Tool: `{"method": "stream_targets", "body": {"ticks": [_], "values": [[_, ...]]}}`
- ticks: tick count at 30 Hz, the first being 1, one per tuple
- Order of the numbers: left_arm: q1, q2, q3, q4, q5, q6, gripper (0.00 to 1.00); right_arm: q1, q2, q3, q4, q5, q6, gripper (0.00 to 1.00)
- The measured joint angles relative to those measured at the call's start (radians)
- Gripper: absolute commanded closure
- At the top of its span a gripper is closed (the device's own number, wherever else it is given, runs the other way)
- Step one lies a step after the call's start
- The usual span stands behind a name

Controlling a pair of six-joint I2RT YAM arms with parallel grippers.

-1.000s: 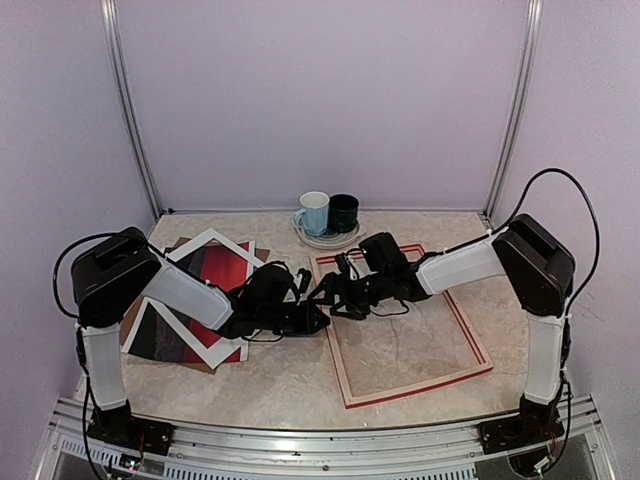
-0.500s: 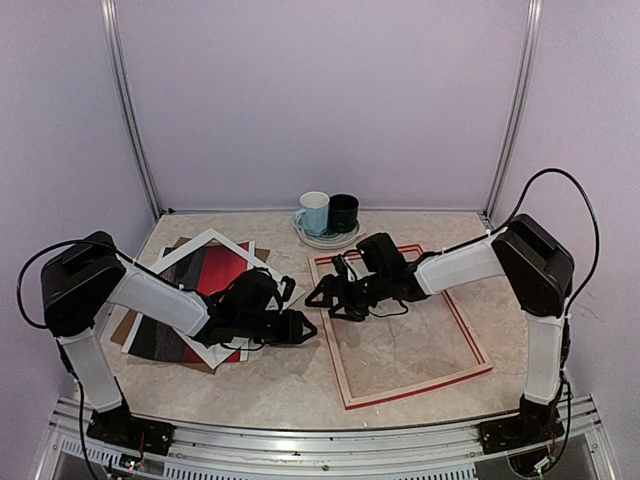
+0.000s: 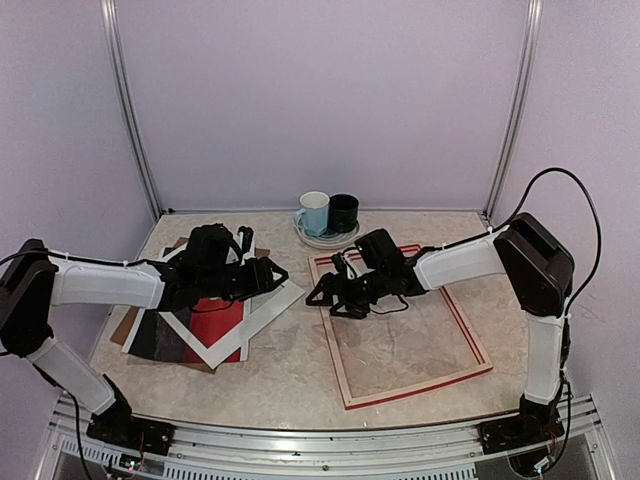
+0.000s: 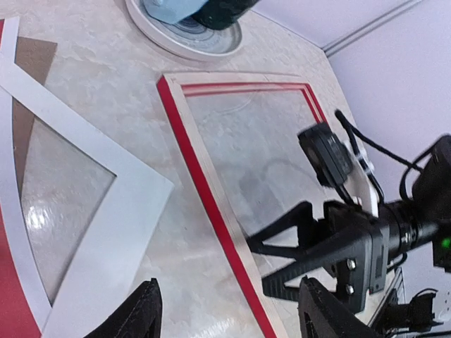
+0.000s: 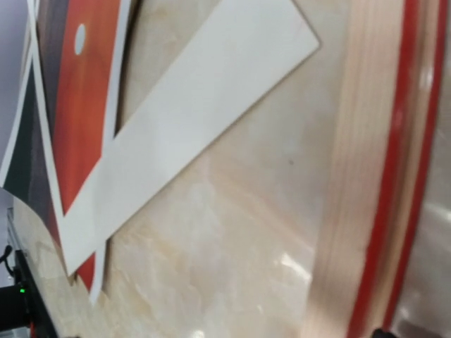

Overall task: Put the photo into the frame
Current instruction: Press the glass panel into the frame body.

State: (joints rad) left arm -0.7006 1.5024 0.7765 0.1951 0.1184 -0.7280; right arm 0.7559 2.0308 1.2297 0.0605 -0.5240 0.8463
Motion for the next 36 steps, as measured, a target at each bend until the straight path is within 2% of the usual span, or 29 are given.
{"method": "stream_targets", "body": {"ticks": [4,8,13,25,36], "values": [[0.055,0.149,0.163,-0.050,0.005,0.029,0.33,0.000,0.000,0.000,-0.014,0.013,-0.015,0.12],[0.059,0.333,0.344,-0.091,0.042,0.061,0.33,0.000,0.000,0.002,-0.027,0.021,-0.027,0.12],[0.058,0.489,0.498,-0.143,0.092,0.087,0.33,0.000,0.000,0.033,-0.061,0.035,-0.046,0.12],[0.057,0.650,0.654,-0.261,0.147,0.129,0.35,0.000,0.000,0.086,-0.080,0.047,-0.071,0.12],[0.052,0.691,0.694,-0.296,0.163,0.151,0.49,0.000,0.037,0.122,-0.103,0.069,-0.094,0.12]]}}
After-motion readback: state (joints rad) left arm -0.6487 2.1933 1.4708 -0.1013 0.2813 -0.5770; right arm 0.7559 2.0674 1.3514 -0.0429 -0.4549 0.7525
